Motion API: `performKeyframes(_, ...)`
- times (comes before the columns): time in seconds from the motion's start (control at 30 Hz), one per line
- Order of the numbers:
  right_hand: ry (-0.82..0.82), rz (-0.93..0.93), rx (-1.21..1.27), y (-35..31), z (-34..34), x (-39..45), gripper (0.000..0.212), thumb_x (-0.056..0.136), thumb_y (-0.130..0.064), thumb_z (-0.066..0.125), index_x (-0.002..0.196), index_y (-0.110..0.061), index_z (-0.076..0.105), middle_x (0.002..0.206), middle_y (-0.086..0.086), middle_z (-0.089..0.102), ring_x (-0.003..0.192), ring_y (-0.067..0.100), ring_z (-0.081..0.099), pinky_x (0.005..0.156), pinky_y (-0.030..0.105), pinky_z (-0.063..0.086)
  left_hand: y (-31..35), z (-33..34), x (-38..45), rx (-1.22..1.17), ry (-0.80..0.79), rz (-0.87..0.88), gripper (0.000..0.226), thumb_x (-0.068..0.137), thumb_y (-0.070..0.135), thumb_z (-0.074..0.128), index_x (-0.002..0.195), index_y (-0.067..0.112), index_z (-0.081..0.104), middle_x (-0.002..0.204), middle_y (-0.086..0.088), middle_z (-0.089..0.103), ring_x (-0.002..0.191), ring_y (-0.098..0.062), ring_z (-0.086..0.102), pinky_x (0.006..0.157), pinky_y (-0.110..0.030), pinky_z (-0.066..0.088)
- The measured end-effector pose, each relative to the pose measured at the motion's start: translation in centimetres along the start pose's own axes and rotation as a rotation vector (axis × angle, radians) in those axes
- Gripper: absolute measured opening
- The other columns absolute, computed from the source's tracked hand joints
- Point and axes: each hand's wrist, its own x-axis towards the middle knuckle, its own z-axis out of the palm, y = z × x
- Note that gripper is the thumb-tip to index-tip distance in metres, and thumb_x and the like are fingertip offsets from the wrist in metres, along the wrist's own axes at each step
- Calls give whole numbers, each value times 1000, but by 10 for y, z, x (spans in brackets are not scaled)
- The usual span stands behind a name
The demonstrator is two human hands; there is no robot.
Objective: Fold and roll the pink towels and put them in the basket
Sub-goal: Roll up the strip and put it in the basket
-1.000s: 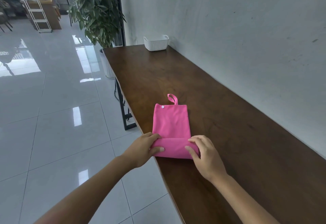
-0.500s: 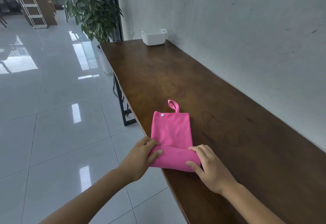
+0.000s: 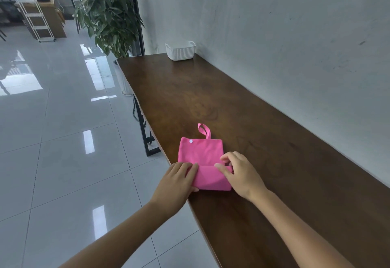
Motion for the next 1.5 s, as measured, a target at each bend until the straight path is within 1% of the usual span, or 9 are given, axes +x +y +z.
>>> performKeyframes(0.1, 188, -184, -37, 1, 11, -16, 49, 96, -61, 44, 123, -23, 60, 119, -10, 58, 110, 4, 50, 92, 17, 42, -8, -9, 19, -52, -122, 16, 62, 99, 57, 36, 136, 11, 55, 123, -6, 63, 109, -24, 62, 98, -38, 50)
performKeyframes(0.37, 54, -299, -241, 15, 28, -37, 84, 82, -40, 80, 150, -38, 32, 151, -6, 40, 140, 17, 39, 108, 40, 47, -28, -40, 62, -314, -603, -71, 44, 100, 43, 54, 135, 16, 50, 112, -2, 58, 100, -21, 55, 83, -30, 40)
performKeyframes(0.57, -126, -240, -96, 10, 9, -55, 77, 88, -48, 72, 152, -42, 29, 145, -17, 37, 128, 2, 43, 103, 18, 40, -33, -41, 49, -466, -795, -102, 40, 100, 48, 52, 119, 13, 59, 111, -7, 61, 100, -27, 59, 88, -40, 50)
performKeyframes(0.67, -251, -160, -54, 4, -2, -52, 75, 88, -52, 68, 151, -44, 28, 144, -18, 38, 127, 2, 43, 106, 24, 45, -28, -43, 38, -544, -740, -152, 39, 101, 46, 49, 126, 17, 58, 119, -4, 61, 105, -24, 59, 93, -39, 52)
performKeyframes(0.8, -398, -34, 39, 0, -11, -27, 71, 92, -52, 64, 153, -40, 32, 145, -18, 37, 132, 5, 41, 108, 33, 46, -14, -37, 18, -313, -301, -77, 31, 105, 31, 43, 133, 22, 54, 132, 1, 55, 114, -18, 52, 101, -35, 46)
performKeyframes(0.93, -467, 61, 159, 2, -13, -2, 63, 93, -52, 62, 149, -32, 43, 138, -14, 41, 128, 9, 46, 106, 37, 48, 5, -15, -3, -80, -17, 89, 51, 87, 22, 67, 136, 15, 55, 130, -5, 60, 117, -25, 57, 103, -39, 48)
performKeyframes(1.13, -454, 151, 124, 8, -9, 15, 55, 97, -62, 46, 143, -32, 45, 135, -8, 39, 128, 12, 41, 109, 42, 42, 23, 12, -1, -15, 8, -16, 74, 93, 60, 52, 150, 16, 39, 149, -4, 49, 139, -26, 45, 117, -43, 26)
performKeyframes(1.33, 68, 30, 159, 11, 3, -2, 73, 88, -78, 30, 137, -28, 51, 133, -12, 47, 118, 5, 51, 91, 27, 54, 11, 7, 42, -13, -84, -46, 81, 87, 82, 35, 137, 19, 47, 132, 1, 55, 120, -22, 50, 113, -42, 33)
performKeyframes(1.5, 243, -47, 153, 18, 11, -20, 41, 98, -41, 55, 136, -26, 52, 136, -11, 47, 122, 4, 47, 95, 22, 53, -1, -5, 85, -13, -314, -93, 88, 71, 87, 55, 129, 21, 46, 123, 1, 59, 108, -20, 57, 99, -37, 44)
